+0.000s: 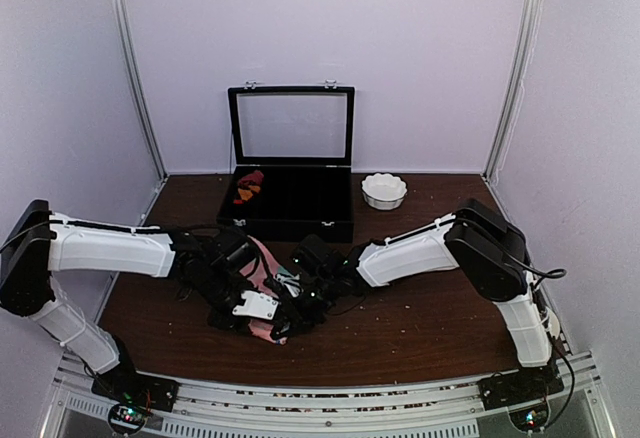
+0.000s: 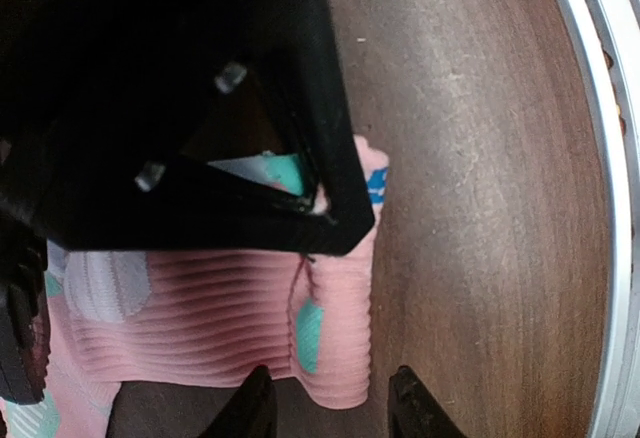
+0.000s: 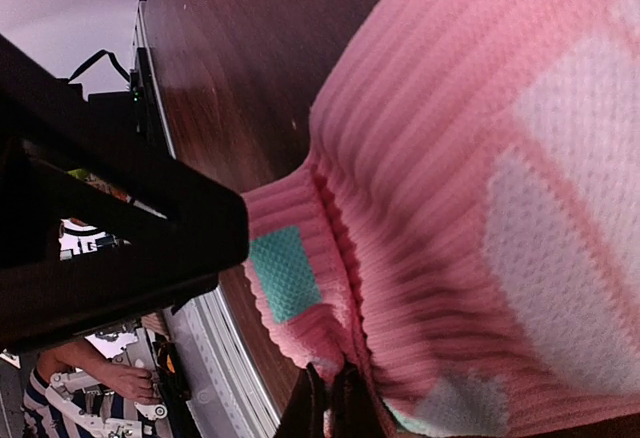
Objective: Roll the socks
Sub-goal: Roll the sock at the center of the board.
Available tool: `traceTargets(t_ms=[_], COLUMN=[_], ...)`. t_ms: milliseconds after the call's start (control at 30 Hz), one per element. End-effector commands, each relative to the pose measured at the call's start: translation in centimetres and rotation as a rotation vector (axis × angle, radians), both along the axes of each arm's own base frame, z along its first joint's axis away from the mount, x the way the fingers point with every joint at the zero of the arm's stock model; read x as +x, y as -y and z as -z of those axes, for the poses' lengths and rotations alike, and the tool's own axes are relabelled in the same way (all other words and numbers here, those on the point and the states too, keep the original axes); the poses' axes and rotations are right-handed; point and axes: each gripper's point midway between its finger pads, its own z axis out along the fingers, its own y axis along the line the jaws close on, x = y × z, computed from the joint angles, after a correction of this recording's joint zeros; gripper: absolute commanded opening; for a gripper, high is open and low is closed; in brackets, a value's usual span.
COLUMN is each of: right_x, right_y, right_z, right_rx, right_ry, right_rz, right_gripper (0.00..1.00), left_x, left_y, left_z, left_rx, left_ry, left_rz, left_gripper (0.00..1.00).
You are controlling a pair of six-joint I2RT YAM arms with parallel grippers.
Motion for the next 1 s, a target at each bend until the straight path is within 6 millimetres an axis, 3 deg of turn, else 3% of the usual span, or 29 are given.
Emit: traceTargets(t_ms=[0, 133, 467, 733, 867, 967], right_x=[0.7, 0.9, 0.8, 0.9, 1.0, 0.9], right_y=[1.3, 1.0, 1.5, 1.5, 2.2, 3.6], right_z=[3.2, 2.9, 2.3, 0.8, 0.1, 0.3], right_rx=[-0.106, -0.096, -0.079, -0.004, 0.004, -0.024], right_ry=[-0.026, -0.024, -0.007, 0.022, 0.073, 0.132], right_rz=[0.062, 0.070, 0.084, 0.097, 0.087, 0.073], right_gripper=[0.00, 0.00, 0.01, 0.15, 0.29, 0.32], left_x=[-0.9, -1.9, -0.2, -1.0, -1.1, -0.8], left_y=[1.3, 1.3, 1.2, -0.5, -0.6, -0.5], left_z=[-0.2, 0.8, 3.0, 4.8, 4.4, 3.8], left_rx=[-0.024, -0.001, 0.077, 0.150, 0.138, 0.104], left_ry=[-0.003, -0.029, -0.012, -0.054, -0.133, -0.216], left_rz=[0.035, 0.052, -0.035, -0.060, -0.100, -0.147], left_gripper=[0.40, 0.38, 0.15, 0.07, 0.03, 0.03])
